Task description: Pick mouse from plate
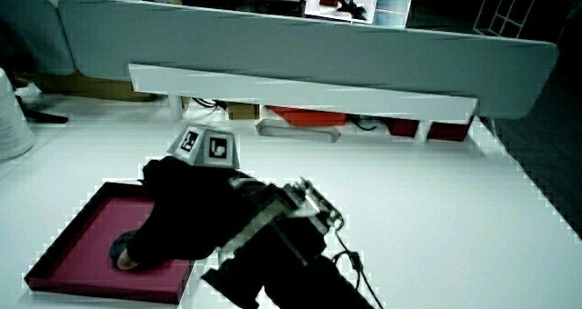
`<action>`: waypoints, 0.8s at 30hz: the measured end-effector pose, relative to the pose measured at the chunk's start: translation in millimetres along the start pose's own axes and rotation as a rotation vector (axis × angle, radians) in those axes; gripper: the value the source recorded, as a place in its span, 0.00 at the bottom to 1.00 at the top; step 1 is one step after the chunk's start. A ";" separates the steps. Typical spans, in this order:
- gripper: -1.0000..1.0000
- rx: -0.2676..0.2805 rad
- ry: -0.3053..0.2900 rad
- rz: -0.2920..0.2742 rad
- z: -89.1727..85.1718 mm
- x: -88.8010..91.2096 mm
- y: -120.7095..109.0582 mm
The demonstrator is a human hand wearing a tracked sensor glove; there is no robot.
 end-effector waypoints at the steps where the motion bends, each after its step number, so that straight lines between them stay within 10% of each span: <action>1: 0.50 0.000 -0.006 -0.004 0.3 0.0 5.7; 3: 0.50 0.034 -0.084 -0.054 -6.9 16.0 26.3; 24: 0.50 -0.028 -0.070 -0.186 -41.7 42.4 114.3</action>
